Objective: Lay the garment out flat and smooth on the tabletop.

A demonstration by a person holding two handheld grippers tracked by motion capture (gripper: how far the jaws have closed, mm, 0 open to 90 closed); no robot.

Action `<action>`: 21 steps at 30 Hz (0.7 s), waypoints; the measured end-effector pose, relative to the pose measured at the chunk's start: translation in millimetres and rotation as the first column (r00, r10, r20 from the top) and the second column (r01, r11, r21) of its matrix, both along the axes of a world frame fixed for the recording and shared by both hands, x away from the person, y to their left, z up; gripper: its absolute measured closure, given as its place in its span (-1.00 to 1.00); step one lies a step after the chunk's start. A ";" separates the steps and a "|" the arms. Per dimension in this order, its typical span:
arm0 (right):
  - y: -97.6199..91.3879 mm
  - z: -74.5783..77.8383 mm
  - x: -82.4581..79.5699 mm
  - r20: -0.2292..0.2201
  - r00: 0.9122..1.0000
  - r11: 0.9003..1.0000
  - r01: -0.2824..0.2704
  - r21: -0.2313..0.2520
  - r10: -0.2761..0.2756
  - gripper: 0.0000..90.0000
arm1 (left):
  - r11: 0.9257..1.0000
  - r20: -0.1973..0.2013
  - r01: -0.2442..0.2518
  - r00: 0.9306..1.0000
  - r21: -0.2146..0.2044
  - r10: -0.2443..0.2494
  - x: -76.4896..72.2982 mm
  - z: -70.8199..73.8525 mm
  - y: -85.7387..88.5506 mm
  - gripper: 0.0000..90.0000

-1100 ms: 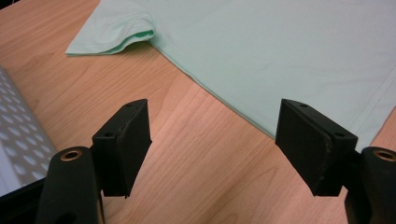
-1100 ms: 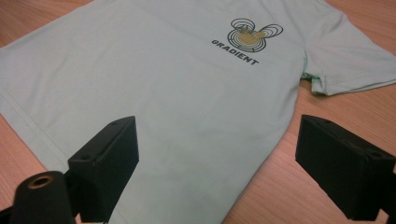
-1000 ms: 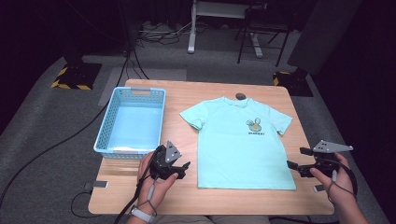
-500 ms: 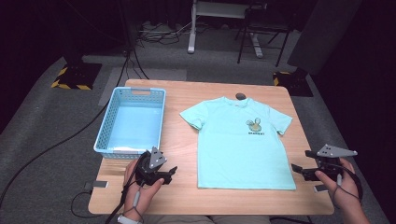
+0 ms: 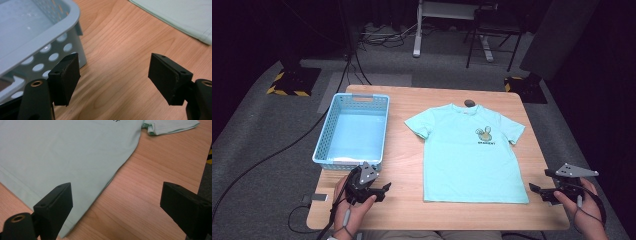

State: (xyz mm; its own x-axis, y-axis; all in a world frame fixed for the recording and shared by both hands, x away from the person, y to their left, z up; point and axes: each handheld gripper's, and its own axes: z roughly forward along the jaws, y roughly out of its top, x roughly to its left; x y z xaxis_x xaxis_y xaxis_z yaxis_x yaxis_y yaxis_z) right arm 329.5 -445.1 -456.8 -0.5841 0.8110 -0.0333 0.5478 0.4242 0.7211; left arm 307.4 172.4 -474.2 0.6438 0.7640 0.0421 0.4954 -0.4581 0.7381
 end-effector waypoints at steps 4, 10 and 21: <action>-5.5 -5.5 -3.9 -0.007 1.000 1.000 0.015 -0.002 -0.015 -0.75 | 1.000 -0.003 -0.005 1.000 0.007 0.005 -1.2 -3.5 9.6 -0.44; -9.3 -14.9 -6.0 -0.023 0.999 1.000 0.023 -0.007 -0.023 -0.76 | 0.999 -0.011 -0.035 0.999 0.010 0.035 -3.7 -8.8 24.2 -0.44; -8.3 -32.7 -6.5 -0.061 0.998 1.000 0.026 -0.016 -0.027 -0.76 | 0.996 -0.054 -0.082 0.995 0.021 0.083 -9.6 -20.7 48.2 -0.46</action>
